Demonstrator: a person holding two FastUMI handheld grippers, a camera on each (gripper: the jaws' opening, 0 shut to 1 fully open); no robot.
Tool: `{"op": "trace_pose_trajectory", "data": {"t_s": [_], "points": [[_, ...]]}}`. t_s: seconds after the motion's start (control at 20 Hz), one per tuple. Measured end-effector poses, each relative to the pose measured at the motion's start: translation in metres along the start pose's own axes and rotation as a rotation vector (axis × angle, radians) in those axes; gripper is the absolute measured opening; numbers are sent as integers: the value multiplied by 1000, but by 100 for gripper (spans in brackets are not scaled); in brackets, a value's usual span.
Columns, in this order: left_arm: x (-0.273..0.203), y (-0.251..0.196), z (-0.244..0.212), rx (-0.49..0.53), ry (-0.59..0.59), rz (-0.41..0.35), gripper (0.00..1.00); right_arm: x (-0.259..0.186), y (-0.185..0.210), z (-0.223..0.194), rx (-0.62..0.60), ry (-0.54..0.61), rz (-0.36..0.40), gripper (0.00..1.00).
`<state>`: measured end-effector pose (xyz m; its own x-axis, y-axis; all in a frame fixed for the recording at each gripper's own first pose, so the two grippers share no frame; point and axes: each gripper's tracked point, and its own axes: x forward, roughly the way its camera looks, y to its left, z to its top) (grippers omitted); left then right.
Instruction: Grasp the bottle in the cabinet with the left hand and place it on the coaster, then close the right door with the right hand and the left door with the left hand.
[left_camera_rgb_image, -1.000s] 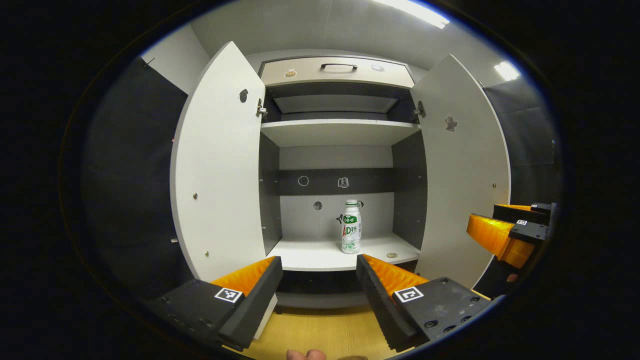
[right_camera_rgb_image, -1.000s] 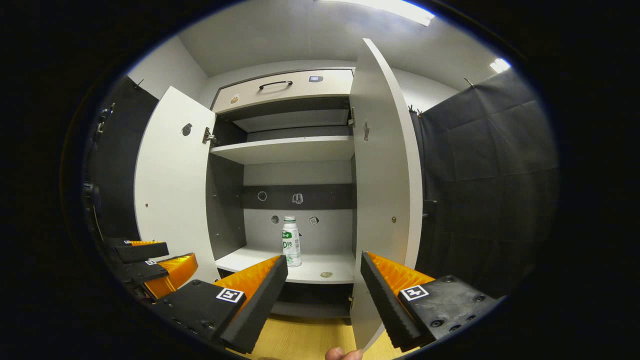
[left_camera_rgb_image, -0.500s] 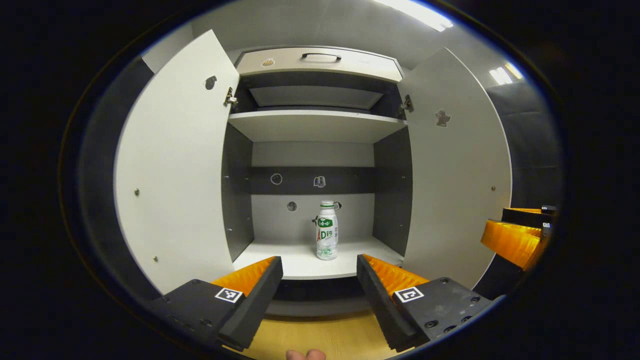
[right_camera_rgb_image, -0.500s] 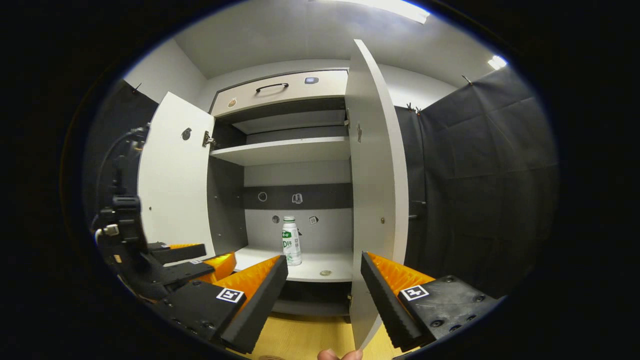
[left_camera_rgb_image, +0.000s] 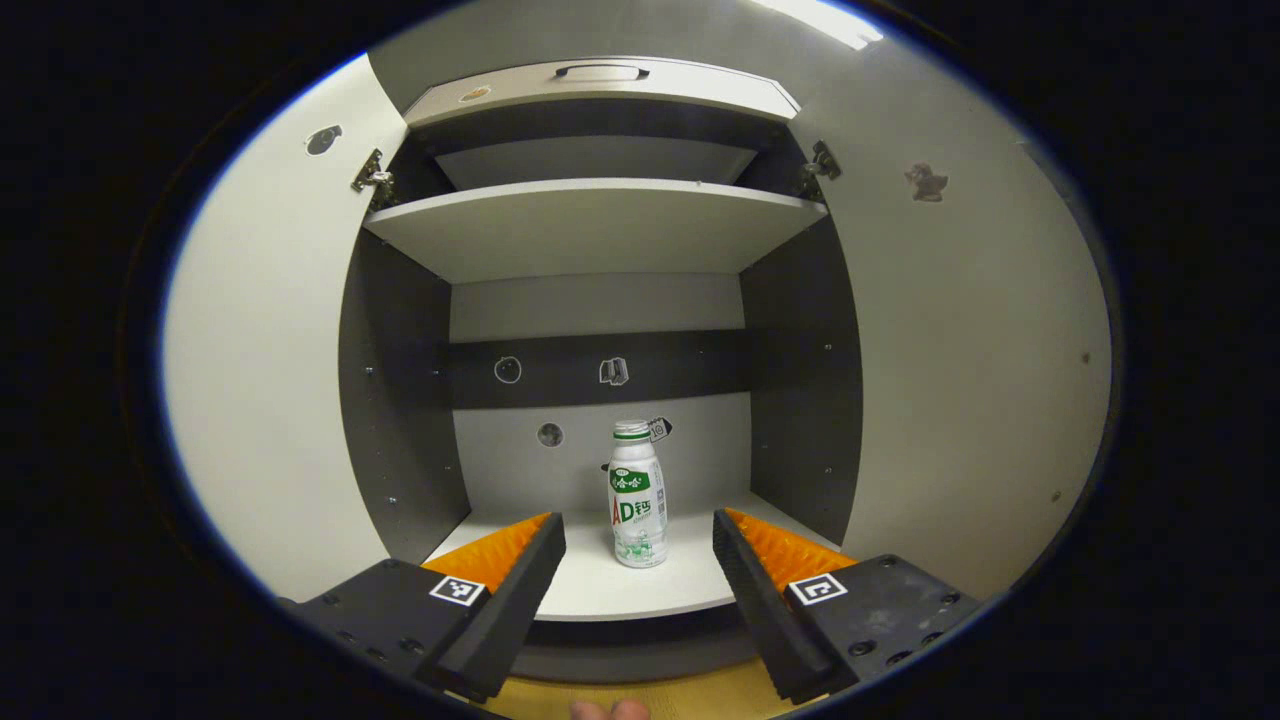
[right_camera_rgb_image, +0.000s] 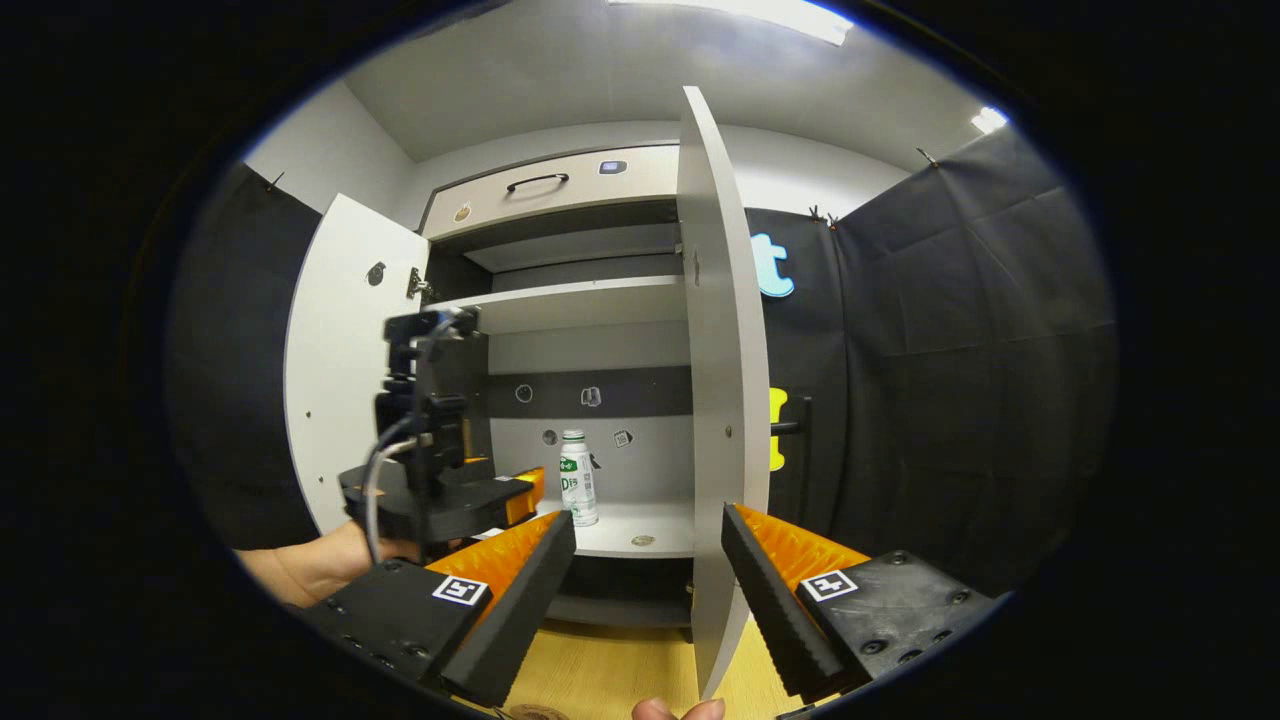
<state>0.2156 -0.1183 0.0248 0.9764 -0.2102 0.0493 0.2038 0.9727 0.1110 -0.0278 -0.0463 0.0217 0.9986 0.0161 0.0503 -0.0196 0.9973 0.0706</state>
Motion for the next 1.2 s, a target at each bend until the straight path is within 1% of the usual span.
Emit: {"op": "trace_pose_trajectory", "data": {"t_s": [0.15,0.3,0.6,0.75,1.0,1.05,1.15,1.2], "points": [[41,-2,-2,24,-6,7,94,-4,-6,1,2,2,-6,97],[79,4,-14,28,30,48,96,-9,-17,3,8,-1,-25,97],[148,9,-41,51,67,78,96,-21,-48,5,-16,-4,-102,98],[175,12,-53,63,82,95,96,-23,-61,5,-53,-3,-145,98],[197,9,-63,36,99,78,96,-27,-78,3,-61,8,-206,98],[199,8,-64,22,95,73,94,-27,-81,3,-62,9,-215,98],[198,7,-63,-1,89,56,83,-29,-84,4,-62,8,-227,98],[197,7,-61,-6,85,54,82,-29,-84,4,-62,7,-229,98]]}}
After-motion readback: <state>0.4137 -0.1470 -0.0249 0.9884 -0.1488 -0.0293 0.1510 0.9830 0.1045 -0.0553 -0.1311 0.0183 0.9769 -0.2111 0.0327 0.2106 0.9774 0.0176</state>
